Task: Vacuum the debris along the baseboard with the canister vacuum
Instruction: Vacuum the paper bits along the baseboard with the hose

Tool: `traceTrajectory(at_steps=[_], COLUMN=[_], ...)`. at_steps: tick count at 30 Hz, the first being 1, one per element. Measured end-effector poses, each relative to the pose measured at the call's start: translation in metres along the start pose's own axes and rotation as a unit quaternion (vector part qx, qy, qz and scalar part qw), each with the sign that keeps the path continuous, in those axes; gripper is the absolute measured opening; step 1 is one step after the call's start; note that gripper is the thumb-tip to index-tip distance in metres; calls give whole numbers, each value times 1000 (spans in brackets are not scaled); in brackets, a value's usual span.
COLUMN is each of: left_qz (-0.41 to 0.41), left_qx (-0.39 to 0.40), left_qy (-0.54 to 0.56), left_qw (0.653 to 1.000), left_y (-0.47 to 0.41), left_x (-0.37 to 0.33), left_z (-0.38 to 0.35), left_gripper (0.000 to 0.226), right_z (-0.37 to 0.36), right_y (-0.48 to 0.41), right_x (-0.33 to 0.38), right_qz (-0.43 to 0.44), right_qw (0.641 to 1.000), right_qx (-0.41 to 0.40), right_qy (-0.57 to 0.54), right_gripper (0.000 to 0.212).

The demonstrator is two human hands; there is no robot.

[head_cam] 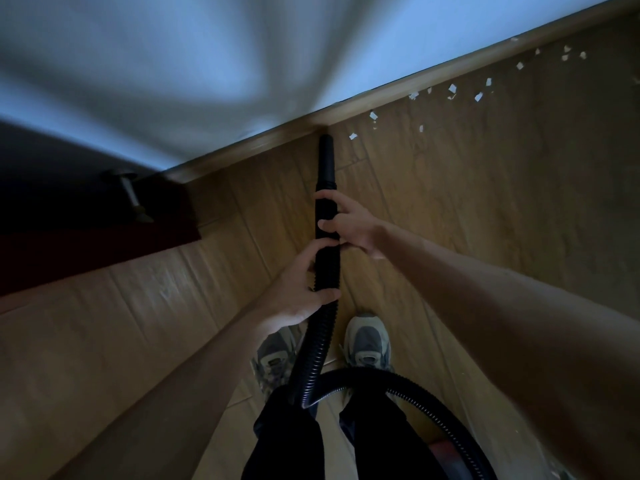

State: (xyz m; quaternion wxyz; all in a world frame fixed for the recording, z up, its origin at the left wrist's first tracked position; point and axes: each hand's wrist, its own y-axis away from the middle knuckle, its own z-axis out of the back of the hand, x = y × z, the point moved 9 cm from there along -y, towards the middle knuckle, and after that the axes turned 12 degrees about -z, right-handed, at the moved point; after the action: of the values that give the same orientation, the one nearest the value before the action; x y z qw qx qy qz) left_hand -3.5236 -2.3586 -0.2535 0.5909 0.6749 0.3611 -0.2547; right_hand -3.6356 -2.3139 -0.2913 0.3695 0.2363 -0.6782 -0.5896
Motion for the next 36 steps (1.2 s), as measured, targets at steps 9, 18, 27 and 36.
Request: traceTrajectory(at_steps=[9, 18, 27, 36], left_qz=[17, 41, 39, 2], left_qx=[43, 67, 61, 38], left_qy=[1, 16, 17, 38], left_qw=[999, 997, 997, 999], left_y=[-11, -14, -20, -22], left_x=[-8, -18, -24, -10], left_z=[3, 0, -14, -22], left_gripper=[68, 69, 85, 91], right_z=[17, 28, 50, 50], right_y=[-3, 2, 4, -6], right_x=[0, -1, 2, -10], right_qz=[-9, -9, 21, 53], right_qw=[999, 997, 995, 992], right_qx=[-9, -14, -15, 37], right_qy=[-38, -70, -96, -108], right_gripper=[56, 56, 54, 62])
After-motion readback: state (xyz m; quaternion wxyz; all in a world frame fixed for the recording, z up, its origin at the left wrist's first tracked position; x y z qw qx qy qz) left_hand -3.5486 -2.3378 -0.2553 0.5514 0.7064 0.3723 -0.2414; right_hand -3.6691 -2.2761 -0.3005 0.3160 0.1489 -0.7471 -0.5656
